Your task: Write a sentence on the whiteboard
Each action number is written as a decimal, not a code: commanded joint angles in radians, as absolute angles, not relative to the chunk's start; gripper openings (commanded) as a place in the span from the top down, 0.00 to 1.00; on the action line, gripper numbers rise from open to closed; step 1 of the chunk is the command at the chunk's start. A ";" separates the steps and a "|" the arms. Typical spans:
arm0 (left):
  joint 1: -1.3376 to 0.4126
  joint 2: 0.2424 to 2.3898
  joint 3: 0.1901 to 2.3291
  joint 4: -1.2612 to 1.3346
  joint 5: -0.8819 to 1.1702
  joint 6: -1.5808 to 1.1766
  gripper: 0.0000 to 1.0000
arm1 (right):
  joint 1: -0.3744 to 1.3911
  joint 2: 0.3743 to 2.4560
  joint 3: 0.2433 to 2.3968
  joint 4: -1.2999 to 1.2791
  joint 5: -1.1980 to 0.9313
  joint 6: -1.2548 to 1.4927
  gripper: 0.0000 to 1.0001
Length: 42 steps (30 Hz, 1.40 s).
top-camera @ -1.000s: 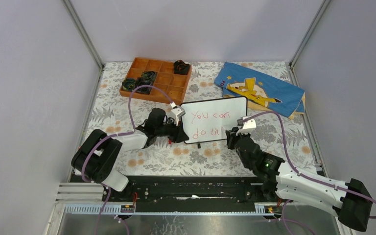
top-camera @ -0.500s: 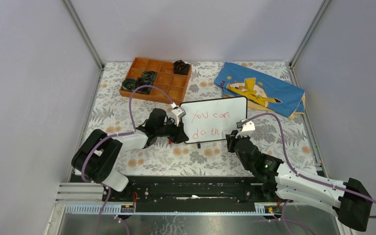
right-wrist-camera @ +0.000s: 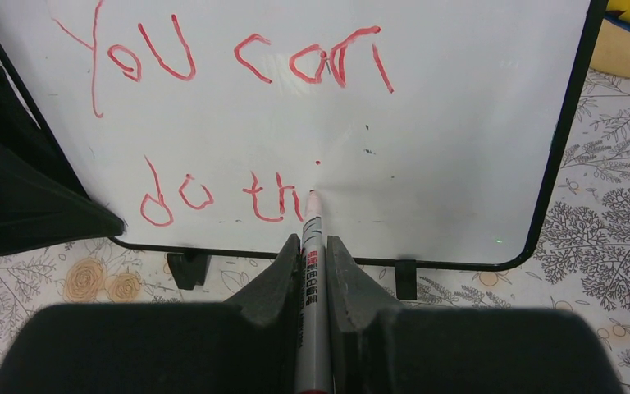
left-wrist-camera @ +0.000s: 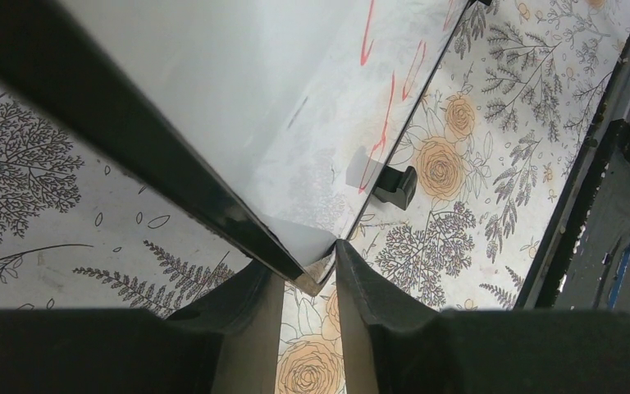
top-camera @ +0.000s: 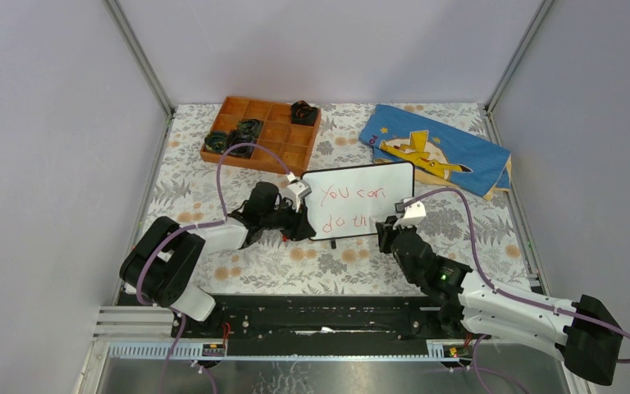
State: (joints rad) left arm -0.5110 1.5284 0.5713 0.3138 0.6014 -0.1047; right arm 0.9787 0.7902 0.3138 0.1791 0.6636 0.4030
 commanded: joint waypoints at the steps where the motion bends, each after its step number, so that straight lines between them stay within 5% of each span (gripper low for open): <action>1: -0.518 1.514 0.584 0.305 0.579 -0.078 0.65 | 0.972 0.794 0.364 0.244 0.701 0.382 1.00; 42: -0.530 1.522 0.587 0.291 0.568 -0.069 0.66 | 0.971 0.831 0.312 0.185 0.686 0.418 1.00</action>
State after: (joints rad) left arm -0.5232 1.5284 0.5716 0.2916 0.5850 -0.0940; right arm 0.9787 0.8467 0.3195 0.1967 0.6880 0.3977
